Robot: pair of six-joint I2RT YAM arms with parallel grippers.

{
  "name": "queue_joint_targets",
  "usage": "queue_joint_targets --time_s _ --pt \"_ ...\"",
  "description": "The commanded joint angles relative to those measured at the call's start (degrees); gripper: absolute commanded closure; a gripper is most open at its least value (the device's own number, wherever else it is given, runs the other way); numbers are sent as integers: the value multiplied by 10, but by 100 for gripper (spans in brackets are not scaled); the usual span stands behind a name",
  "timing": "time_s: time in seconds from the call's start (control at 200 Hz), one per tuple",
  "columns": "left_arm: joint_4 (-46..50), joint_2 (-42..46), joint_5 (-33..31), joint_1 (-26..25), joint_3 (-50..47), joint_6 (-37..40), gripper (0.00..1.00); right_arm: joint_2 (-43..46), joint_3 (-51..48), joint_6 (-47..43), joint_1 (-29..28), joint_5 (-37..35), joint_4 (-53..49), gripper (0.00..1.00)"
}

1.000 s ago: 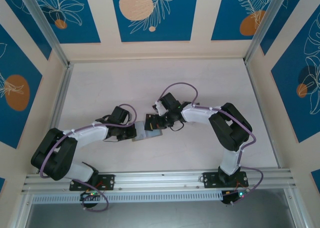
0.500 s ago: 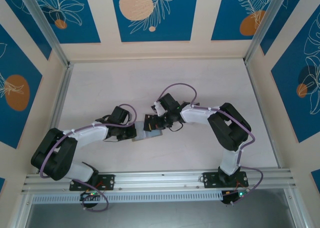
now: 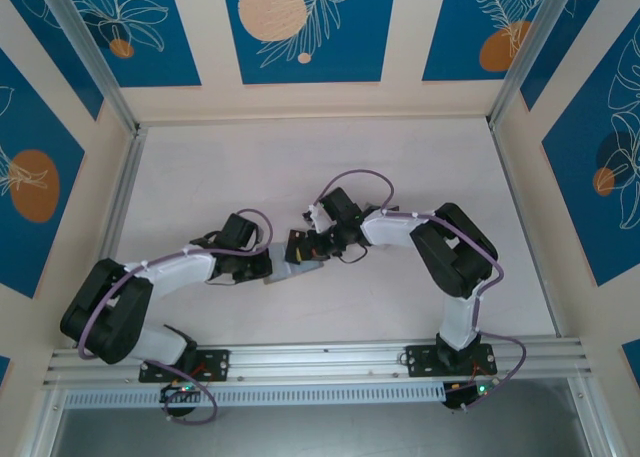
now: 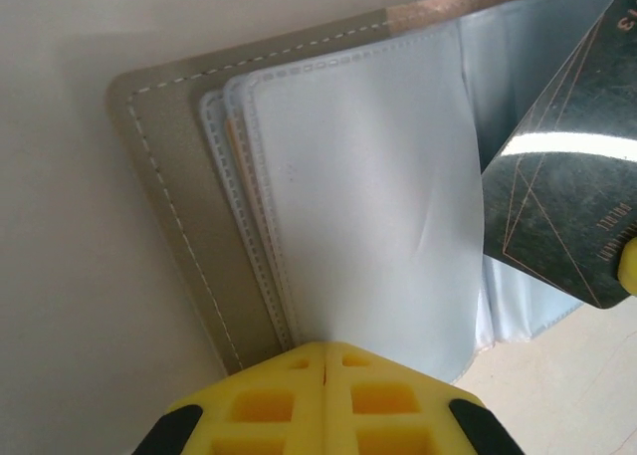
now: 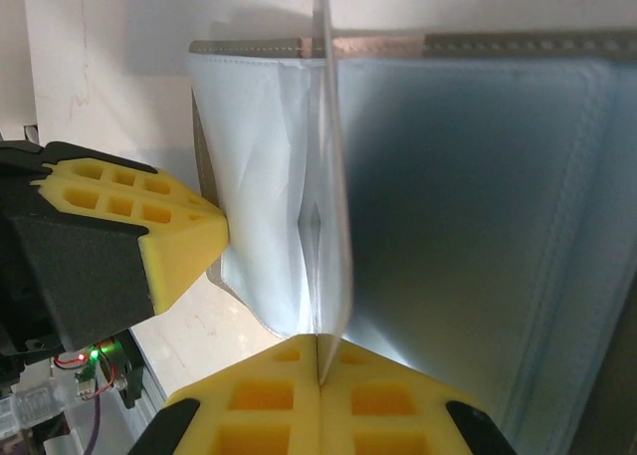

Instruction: Put the credit cards into the card holder

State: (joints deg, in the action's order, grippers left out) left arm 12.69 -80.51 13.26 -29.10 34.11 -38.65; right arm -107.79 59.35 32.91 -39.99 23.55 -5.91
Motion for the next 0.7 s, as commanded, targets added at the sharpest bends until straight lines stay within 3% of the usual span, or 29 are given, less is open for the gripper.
queue_joint_targets --time_s 0.0,0.26,0.45,0.695 --pt "32 -7 -28 0 -20 -2 95 -24 -20 6 -14 59 -10 100" --pt "51 -3 -36 0 -13 1 95 -26 -30 12 -11 99 12 100" --pt "117 10 -77 0 10 -3 95 -30 -32 12 -8 97 10 100" --pt "78 72 -9 0 13 -7 91 -38 -18 6 -8 78 -13 100"
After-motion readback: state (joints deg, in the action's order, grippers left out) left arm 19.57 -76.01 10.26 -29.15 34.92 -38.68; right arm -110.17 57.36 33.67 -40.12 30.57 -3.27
